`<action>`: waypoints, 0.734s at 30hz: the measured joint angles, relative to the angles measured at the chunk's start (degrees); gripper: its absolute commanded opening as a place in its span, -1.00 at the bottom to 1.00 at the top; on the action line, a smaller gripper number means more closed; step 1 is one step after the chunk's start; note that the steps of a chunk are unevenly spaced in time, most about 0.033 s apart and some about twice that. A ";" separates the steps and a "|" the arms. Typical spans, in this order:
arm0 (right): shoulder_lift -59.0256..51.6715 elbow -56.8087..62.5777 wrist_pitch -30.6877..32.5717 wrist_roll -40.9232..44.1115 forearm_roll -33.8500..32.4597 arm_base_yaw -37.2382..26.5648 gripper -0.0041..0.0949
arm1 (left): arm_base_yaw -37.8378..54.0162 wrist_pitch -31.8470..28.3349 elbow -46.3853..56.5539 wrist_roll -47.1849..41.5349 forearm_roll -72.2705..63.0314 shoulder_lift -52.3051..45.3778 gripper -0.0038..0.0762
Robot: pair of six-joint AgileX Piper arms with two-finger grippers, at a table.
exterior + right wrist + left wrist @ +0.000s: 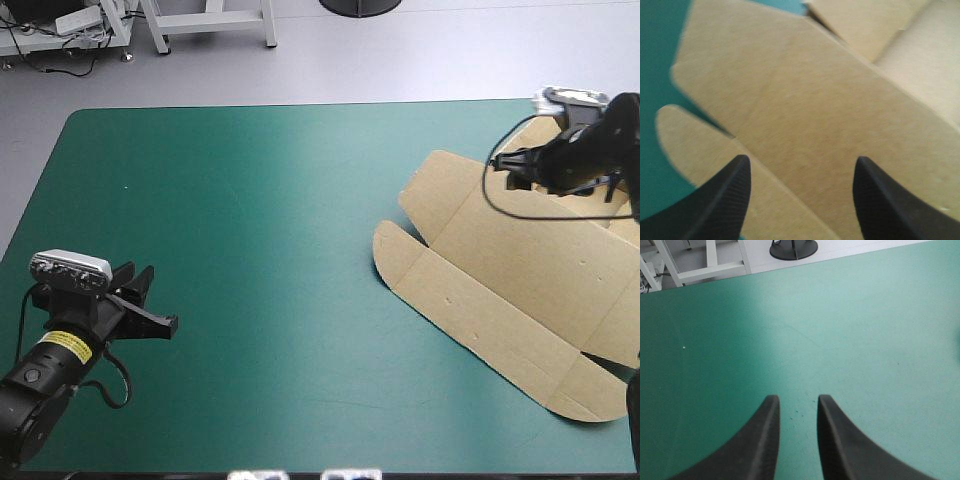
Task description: Fold the box
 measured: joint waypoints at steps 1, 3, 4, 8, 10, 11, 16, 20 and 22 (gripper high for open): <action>-2.14 0.91 -0.16 0.00 -0.05 3.22 -0.21 | 0.00 0.00 0.56 0.00 -0.06 0.00 -0.43; -7.07 4.12 -1.80 0.00 -0.62 8.93 -0.47 | 0.00 0.06 1.50 0.00 -0.06 0.00 -0.45; -9.84 6.35 -3.54 0.00 -1.12 12.07 -0.56 | 0.00 0.06 2.05 -0.04 -0.11 0.00 -0.48; -21.76 18.17 -12.09 2.66 -2.54 22.12 -0.69 | 0.00 -0.92 3.76 -0.49 -0.21 -0.40 -0.58; -27.81 25.80 -16.72 4.55 -3.07 24.79 -0.70 | 0.00 -1.95 4.84 -0.93 -0.21 -1.10 -0.64; -31.11 29.72 -18.84 5.31 -3.48 25.74 -0.76 | 0.00 -2.46 5.27 -1.11 -0.21 -1.49 -0.68; -44.65 45.99 -26.76 5.51 -5.30 26.69 -0.94 | 0.00 -4.59 7.99 -1.14 -1.19 -4.26 -0.84; -52.93 56.69 -31.07 3.13 -5.57 26.69 -0.94 | 0.00 -4.97 10.44 -1.14 -2.68 -5.44 -0.90; -55.17 59.57 -31.83 2.65 -5.63 26.69 -0.94 | 0.00 -4.97 11.34 -1.14 -3.75 -5.70 -0.90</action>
